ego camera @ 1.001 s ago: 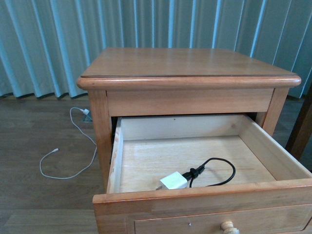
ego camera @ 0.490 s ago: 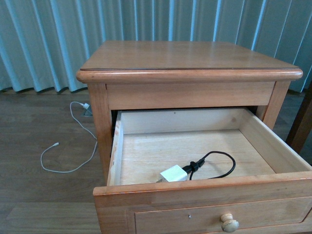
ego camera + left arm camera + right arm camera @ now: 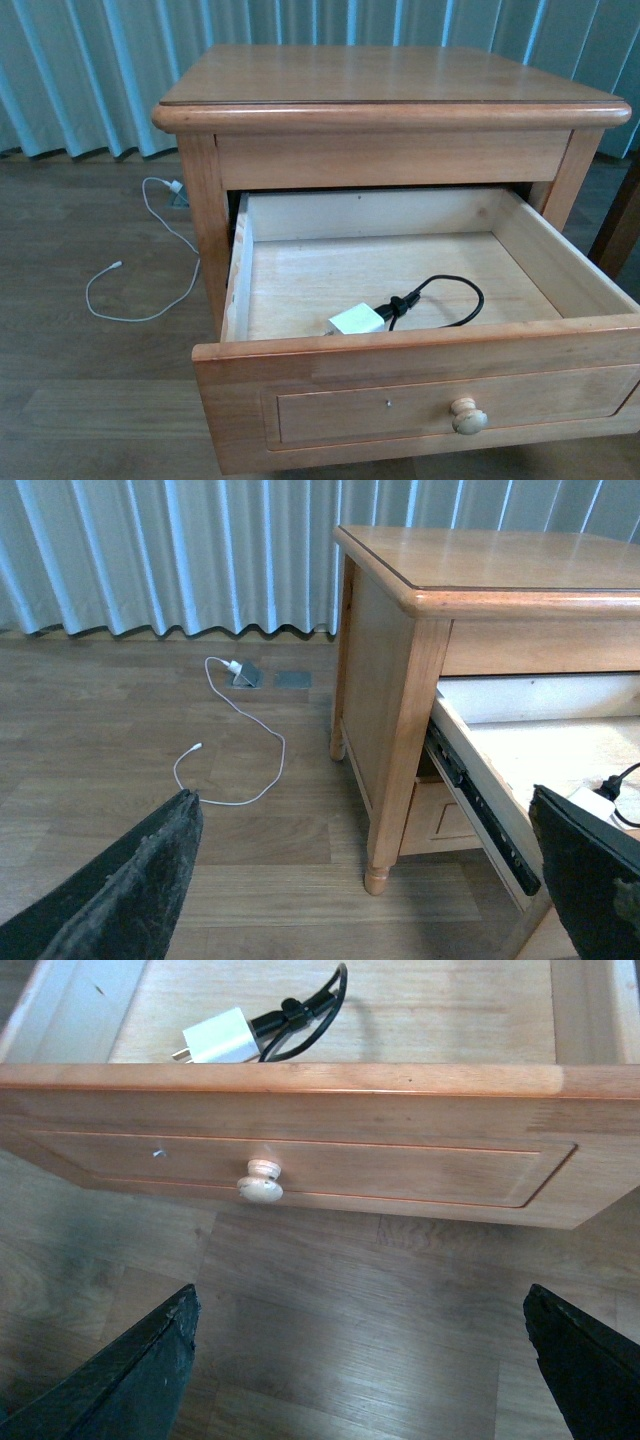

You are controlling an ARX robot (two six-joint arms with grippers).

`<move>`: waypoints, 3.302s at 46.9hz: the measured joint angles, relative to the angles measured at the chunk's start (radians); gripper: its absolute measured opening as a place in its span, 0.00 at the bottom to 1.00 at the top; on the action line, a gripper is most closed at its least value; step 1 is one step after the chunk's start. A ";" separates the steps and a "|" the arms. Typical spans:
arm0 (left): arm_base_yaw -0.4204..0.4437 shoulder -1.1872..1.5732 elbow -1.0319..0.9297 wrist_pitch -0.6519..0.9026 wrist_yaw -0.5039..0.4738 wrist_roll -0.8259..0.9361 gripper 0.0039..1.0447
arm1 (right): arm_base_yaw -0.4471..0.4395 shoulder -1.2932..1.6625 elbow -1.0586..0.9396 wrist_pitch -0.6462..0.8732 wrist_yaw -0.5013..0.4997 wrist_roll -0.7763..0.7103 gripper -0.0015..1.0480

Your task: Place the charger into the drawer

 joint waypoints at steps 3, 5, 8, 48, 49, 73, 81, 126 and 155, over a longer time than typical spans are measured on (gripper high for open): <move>0.000 0.000 0.000 0.000 0.000 0.000 0.94 | 0.016 0.098 0.034 0.035 0.023 0.020 0.92; 0.000 0.000 0.000 0.000 0.000 0.000 0.94 | 0.028 0.174 0.063 0.058 0.032 0.035 0.92; 0.000 0.000 0.000 0.000 0.000 0.000 0.94 | 0.045 0.258 0.096 0.084 0.040 0.056 0.92; 0.000 0.000 0.000 0.000 0.000 0.000 0.94 | 0.163 0.990 0.651 0.437 0.203 0.134 0.92; 0.000 0.000 0.000 0.000 0.000 0.000 0.94 | 0.166 1.004 0.665 0.443 0.206 0.134 0.92; 0.000 0.000 0.000 0.000 0.000 0.000 0.94 | 0.249 1.226 0.884 0.609 0.288 0.058 0.92; 0.000 0.000 0.000 0.000 0.000 0.000 0.94 | 0.260 1.252 0.896 0.655 0.315 0.047 0.92; 0.000 0.000 0.000 0.000 0.000 0.000 0.94 | 0.174 0.482 0.277 0.532 0.116 0.005 0.92; 0.000 0.000 0.000 0.000 0.000 0.000 0.94 | 0.042 -0.576 -0.174 0.270 0.369 0.028 0.68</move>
